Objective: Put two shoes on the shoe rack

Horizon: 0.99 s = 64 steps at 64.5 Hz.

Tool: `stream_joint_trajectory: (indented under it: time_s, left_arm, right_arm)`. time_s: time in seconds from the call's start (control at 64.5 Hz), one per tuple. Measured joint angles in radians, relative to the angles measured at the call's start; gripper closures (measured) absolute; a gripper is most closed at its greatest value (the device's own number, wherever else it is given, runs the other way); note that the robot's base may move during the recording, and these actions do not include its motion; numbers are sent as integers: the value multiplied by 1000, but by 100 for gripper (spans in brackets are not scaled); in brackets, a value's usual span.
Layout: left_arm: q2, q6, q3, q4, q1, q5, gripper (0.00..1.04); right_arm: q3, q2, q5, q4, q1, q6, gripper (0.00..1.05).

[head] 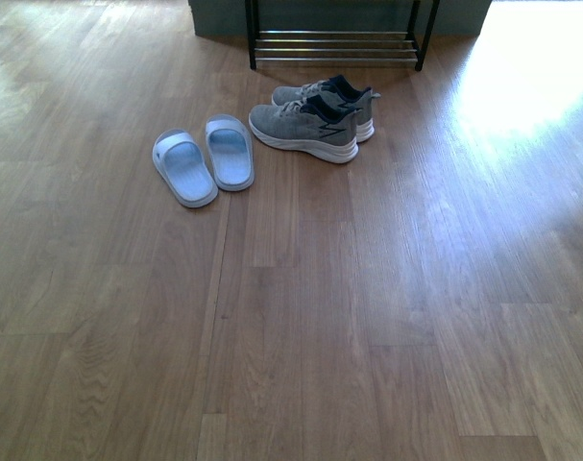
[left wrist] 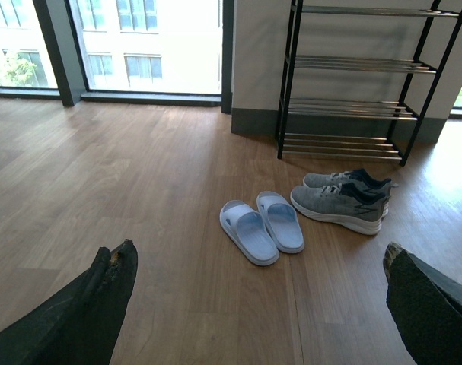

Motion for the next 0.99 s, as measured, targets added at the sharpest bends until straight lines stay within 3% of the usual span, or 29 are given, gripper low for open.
stream_joint_trajectory:
  time_s: [0.993]
  left_arm:
    - [0,0,0,0,0,0,9]
  right_arm:
    - [0,0,0,0,0,0,9]
